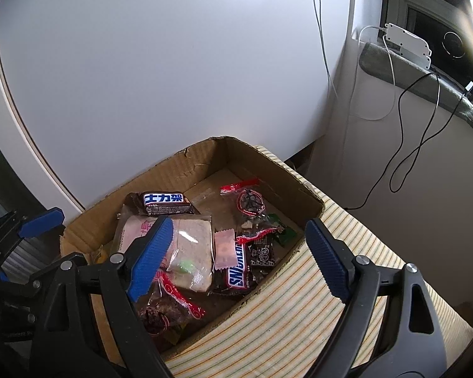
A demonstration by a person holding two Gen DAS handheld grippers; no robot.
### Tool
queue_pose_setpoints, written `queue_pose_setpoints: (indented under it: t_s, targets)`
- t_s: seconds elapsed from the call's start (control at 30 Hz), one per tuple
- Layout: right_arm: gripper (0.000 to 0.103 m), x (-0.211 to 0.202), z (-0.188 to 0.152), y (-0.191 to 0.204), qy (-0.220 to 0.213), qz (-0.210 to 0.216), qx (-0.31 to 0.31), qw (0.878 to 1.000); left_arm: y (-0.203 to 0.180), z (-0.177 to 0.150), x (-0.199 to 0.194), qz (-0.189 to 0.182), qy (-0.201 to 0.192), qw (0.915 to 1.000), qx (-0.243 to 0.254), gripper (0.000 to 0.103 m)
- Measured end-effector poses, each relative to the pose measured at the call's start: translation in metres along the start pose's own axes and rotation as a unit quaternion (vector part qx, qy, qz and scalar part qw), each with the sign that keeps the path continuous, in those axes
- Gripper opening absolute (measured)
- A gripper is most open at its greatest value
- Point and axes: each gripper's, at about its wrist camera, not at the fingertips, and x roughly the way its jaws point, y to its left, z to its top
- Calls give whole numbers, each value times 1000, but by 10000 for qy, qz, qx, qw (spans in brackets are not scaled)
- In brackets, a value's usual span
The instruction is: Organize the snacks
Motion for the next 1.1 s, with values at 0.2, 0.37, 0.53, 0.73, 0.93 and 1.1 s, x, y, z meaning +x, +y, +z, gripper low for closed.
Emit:
queue_pose_setpoints:
  t_s: [0.2,0.37,0.53,0.73,0.93,1.1]
  targets:
    - [92,-14,-3,1,-146,-32,22,9999,-5,1,-7,46,-72,10000,40,67]
    - [92,-26,-7,2,-267,-122,21,9996,-9,0,-12,143,-125,9998,74,67]
    - [92,-38,-14,3,-372,-246,26,9990,-12,-2,-18,220,-157,9996,76,67]
    - [95,-64,-27,4,-616,-349,63,9975,-14,-5,-28,284,-253,9993,75,68]
    - [103,-87,-40,9,-844,-467,37,9953,-15,-8,-37,295,-297,9991,44,70]
    - [103,-97,-50,10,-824,-514,90,9952,-18,-12,-42,340,-346,9988,70,74]
